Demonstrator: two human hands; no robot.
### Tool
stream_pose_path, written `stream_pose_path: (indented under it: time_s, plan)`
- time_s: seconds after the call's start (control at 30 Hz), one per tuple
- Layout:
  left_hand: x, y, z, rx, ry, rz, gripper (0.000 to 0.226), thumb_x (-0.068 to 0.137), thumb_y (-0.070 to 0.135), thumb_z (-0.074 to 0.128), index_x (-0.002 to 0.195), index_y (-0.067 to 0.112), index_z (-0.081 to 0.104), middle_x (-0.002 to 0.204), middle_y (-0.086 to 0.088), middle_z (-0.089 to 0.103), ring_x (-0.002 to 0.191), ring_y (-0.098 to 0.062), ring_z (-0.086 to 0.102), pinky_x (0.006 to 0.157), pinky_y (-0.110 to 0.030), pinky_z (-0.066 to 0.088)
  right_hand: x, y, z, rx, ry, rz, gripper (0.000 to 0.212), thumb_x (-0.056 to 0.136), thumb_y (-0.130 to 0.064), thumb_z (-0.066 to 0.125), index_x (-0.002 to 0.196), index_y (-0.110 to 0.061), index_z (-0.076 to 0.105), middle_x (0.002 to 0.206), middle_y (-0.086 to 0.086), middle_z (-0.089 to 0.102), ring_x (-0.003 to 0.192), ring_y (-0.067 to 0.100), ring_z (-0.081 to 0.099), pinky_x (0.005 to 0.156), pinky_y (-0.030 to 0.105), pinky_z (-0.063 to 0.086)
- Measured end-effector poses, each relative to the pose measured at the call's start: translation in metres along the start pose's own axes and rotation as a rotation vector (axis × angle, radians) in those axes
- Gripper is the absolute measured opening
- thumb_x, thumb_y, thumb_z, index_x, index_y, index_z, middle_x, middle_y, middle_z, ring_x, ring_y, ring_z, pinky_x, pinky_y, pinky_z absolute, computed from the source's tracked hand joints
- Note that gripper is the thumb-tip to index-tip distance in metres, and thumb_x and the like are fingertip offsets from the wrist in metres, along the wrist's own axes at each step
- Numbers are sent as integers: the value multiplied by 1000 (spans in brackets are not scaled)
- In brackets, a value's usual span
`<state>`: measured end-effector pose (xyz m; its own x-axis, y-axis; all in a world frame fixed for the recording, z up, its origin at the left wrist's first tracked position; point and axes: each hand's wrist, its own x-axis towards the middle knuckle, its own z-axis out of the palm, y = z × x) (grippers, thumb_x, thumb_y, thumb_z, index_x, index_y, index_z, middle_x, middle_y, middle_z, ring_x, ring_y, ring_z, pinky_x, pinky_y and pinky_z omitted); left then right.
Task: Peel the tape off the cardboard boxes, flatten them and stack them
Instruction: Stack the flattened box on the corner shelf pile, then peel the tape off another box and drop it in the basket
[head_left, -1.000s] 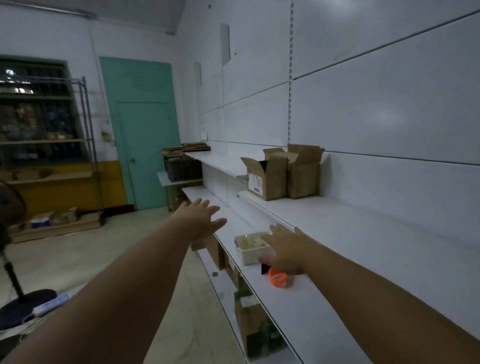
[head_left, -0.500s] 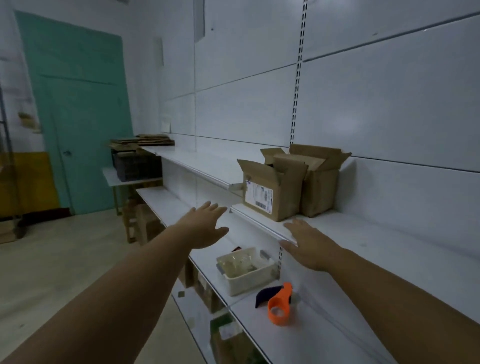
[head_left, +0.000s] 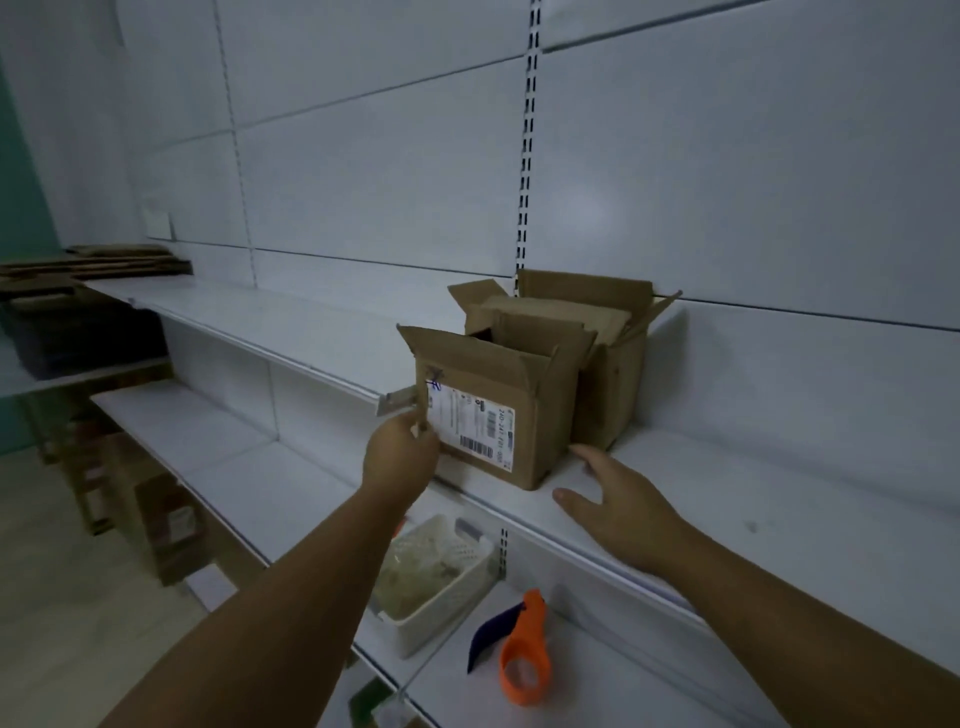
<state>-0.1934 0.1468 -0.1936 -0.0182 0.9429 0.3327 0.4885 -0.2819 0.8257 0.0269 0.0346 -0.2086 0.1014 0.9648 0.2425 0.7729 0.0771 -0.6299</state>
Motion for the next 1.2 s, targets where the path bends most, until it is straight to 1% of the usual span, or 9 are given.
stream_pose_path:
  time_s: [0.07, 0.2, 0.4, 0.53, 0.6, 0.73, 0.9, 1.0, 1.2]
  plan:
    - [17, 3, 12, -54, 54, -141, 28, 84, 12, 49, 106, 11, 65, 91, -4, 66, 70, -12, 56, 62, -24, 46, 4, 3, 1, 23, -4, 18, 73, 83, -53, 57, 144, -31, 23, 146, 2, 39, 130, 15, 38, 99, 25, 31]
    - [26, 4, 32, -65, 65, -194, 29, 73, 11, 46, 93, 19, 65, 88, -4, 68, 83, -25, 61, 82, -41, 53, 10, 3, -1, 96, -1, 71, 86, 79, -59, 58, 146, -36, 10, 145, 1, 39, 129, 14, 38, 103, 30, 33]
    - [7, -27, 42, -172, 163, -7, 21, 63, 19, 42, 72, 23, 61, 74, 1, 65, 70, -15, 61, 58, -32, 51, 8, 6, -1, 226, -37, -25, 85, 75, -59, 61, 144, -43, 14, 141, -18, 42, 128, 4, 39, 107, 32, 34]
    - [1, -36, 44, -139, 180, 90, 21, 79, 6, 46, 66, 21, 54, 69, -3, 60, 65, -20, 59, 52, -30, 44, 4, 4, -2, 297, 40, -58, 59, 77, -49, 66, 127, -53, 34, 117, -33, 52, 109, -19, 47, 86, 2, 36]
    - [0, -38, 40, -110, 154, 144, 21, 79, 7, 43, 65, 18, 52, 65, -4, 58, 65, -19, 57, 54, -38, 48, 2, 1, -3, 295, 132, -55, 56, 77, -47, 66, 127, -46, 39, 107, -36, 52, 99, -23, 48, 75, -4, 36]
    - [-5, -41, 30, -3, 33, 393, 16, 80, 4, 43, 72, 13, 53, 76, 8, 54, 86, 3, 49, 87, -50, 46, -4, -8, -8, 231, 271, -53, 48, 73, -65, 59, 115, -55, 38, 107, -29, 55, 95, -18, 52, 68, 0, 41]
    - [-27, -26, 4, -177, -116, 653, 34, 80, 20, 45, 101, 46, 50, 108, 27, 48, 104, -3, 50, 80, -10, 44, -21, -19, -17, 277, 418, -72, 38, 70, -65, 52, 102, -45, 50, 97, -23, 66, 91, -8, 60, 69, 8, 48]
    - [-43, -3, -5, -313, -223, 842, 33, 81, 25, 50, 113, 33, 52, 129, 10, 49, 121, -9, 46, 96, -15, 38, -39, -21, -35, 443, 557, -53, 28, 79, -48, 49, 98, -29, 59, 90, -24, 71, 84, -3, 66, 65, 8, 49]
    - [-71, 81, 7, -419, -259, 1065, 53, 80, 27, 62, 129, 20, 45, 139, 1, 42, 132, -13, 38, 106, -23, 33, -79, -29, -108, 451, 644, 275, 35, 72, -63, 44, 78, -38, 68, 75, -16, 73, 67, 5, 69, 50, 17, 51]
